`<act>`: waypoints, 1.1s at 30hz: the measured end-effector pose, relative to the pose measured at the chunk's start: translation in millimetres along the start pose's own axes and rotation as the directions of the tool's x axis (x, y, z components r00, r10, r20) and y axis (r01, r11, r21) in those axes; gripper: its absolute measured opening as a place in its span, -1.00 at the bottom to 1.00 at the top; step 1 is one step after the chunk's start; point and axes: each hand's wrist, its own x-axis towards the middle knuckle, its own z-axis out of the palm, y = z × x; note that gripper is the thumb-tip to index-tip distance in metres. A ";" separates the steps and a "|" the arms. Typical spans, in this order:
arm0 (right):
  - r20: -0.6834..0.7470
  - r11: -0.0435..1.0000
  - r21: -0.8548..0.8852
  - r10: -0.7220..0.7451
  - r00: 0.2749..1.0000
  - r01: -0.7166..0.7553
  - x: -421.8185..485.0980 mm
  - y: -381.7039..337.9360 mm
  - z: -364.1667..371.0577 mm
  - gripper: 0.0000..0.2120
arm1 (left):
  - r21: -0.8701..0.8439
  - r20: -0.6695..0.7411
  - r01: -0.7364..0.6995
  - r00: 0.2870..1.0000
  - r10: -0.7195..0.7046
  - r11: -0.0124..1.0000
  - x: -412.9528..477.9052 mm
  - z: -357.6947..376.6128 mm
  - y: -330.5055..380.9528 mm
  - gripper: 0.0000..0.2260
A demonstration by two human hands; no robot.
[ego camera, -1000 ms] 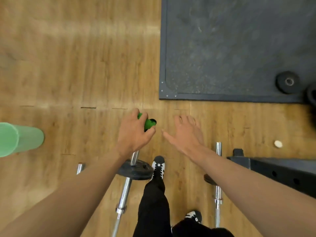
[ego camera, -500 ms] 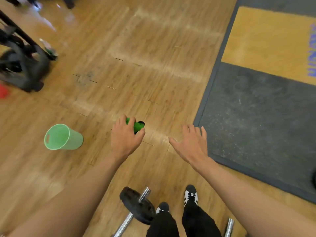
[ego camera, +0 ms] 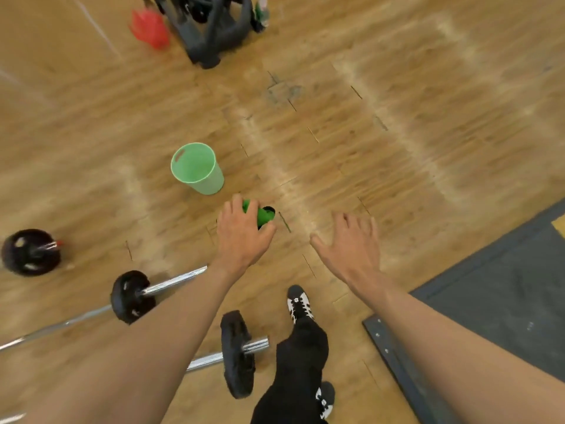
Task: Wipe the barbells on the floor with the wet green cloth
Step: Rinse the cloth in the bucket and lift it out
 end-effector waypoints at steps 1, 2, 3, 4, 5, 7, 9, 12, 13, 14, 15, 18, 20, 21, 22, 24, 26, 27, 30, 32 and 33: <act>0.017 1.000 0.001 -0.030 0.999 0.030 19.3 -16.8 -1.5 -0.26 | 0.006 -0.002 0.045 0.999 -0.045 0.999 11.9 0.2 -14.0 -0.60; 0.037 0.998 -0.007 -0.061 0.997 0.062 38.5 -32.5 -2.8 -0.26 | 0.007 0.000 0.093 0.996 -0.093 0.996 24.4 0.6 -25.8 -0.60; 0.058 0.994 -0.025 -0.102 0.993 0.104 58.5 -48.2 -3.8 -0.28 | 0.007 -0.002 0.140 0.990 -0.140 0.990 36.7 -0.3 -36.8 -0.60; 0.088 0.988 -0.047 -0.144 0.986 0.148 78.7 -63.8 -5.7 -0.28 | 0.009 0.000 0.179 0.984 -0.179 0.984 48.2 -3.3 -46.8 -0.59; 0.114 0.981 -0.066 -0.176 0.978 0.184 95.9 -80.0 -9.9 -0.27 | 0.014 -0.002 0.191 0.982 -0.191 0.981 58.5 -6.5 -55.8 -0.58; 0.120 0.969 -0.080 -0.222 0.968 0.233 132.9 -111.5 -17.6 -0.26 | 0.023 -0.011 0.209 0.978 -0.209 0.978 83.7 -10.3 -75.7 -0.58; 0.124 0.960 -0.080 -0.256 0.959 0.267 171.1 -139.9 -23.9 -0.29 | 0.009 -0.023 0.252 0.968 -0.251 0.968 112.0 -15.1 -91.3 -0.59; 0.155 0.938 -0.112 -0.311 0.938 0.329 213.4 -171.5 -33.3 -0.30 | -0.011 -0.021 0.327 0.945 -0.327 0.945 143.3 -17.9 -106.3 -0.61; 0.165 0.930 -0.111 -0.332 0.929 0.352 228.8 -182.3 -36.5 -0.30 | -0.009 -0.029 0.346 0.938 -0.346 0.938 153.4 -17.9 -112.8 -0.61; 0.180 0.922 -0.113 -0.349 0.920 0.372 245.0 -193.1 -40.2 -0.30 | -0.016 -0.041 0.368 0.929 -0.368 0.930 164.1 -18.1 -119.1 -0.61; 0.196 0.913 -0.121 -0.362 0.911 0.389 262.5 -204.9 -45.0 -0.31 | -0.027 -0.052 0.396 0.917 -0.396 0.918 176.0 -19.6 -125.6 -0.62; 0.234 0.875 -0.127 -0.431 0.872 0.467 324.6 -242.6 -56.7 -0.32 | -0.018 -0.042 0.467 0.883 -0.468 0.884 217.9 -17.5 -148.2 -0.61; 0.260 0.836 -0.146 -0.483 0.836 0.529 370.4 -269.7 -61.8 -0.32 | 0.000 -0.040 0.521 0.853 -0.521 0.854 252.1 -10.4 -165.8 -0.58; 0.278 0.812 -0.158 -0.510 0.814 0.563 394.0 -284.7 -64.4 -0.31 | -0.001 -0.041 0.552 0.833 -0.551 0.834 269.7 -6.1 -176.0 -0.57; 0.300 0.783 -0.169 -0.538 0.788 0.599 416.0 -298.6 -66.7 -0.31 | -0.005 -0.048 0.586 0.809 -0.585 0.810 285.4 -1.3 -184.7 -0.57; 0.346 0.720 -0.180 -0.592 0.728 0.670 459.5 -327.0 -68.6 -0.31 | -0.006 -0.068 0.650 0.758 -0.649 0.760 317.5 7.4 -203.2 -0.56; 0.411 0.656 -0.198 -0.619 0.669 0.728 496.0 -351.5 -67.6 -0.35 | -0.024 -0.057 0.718 0.694 -0.718 0.696 345.4 12.0 -216.1 -0.56; 0.447 0.621 -0.209 -0.627 0.638 0.756 510.8 -364.7 -65.5 -0.36 | -0.038 -0.057 0.752 0.655 -0.753 0.658 355.7 11.6 -221.7 -0.56; 0.530 0.510 -0.231 -0.648 0.547 0.828 546.0 -407.4 -61.5 -0.36 | -0.102 -0.044 0.812 0.573 -0.818 0.575 377.1 5.2 -237.5 -0.54; 0.578 0.431 -0.228 -0.662 0.477 0.873 562.5 -440.8 -57.2 -0.35 | -0.153 -0.032 0.847 0.510 -0.859 0.509 384.2 2.3 -254.6 -0.54; 0.601 0.394 -0.227 -0.663 0.446 0.891 569.1 -458.1 -54.1 -0.35 | -0.171 -0.015 0.857 0.492 -0.871 0.487 385.9 2.7 -264.2 -0.54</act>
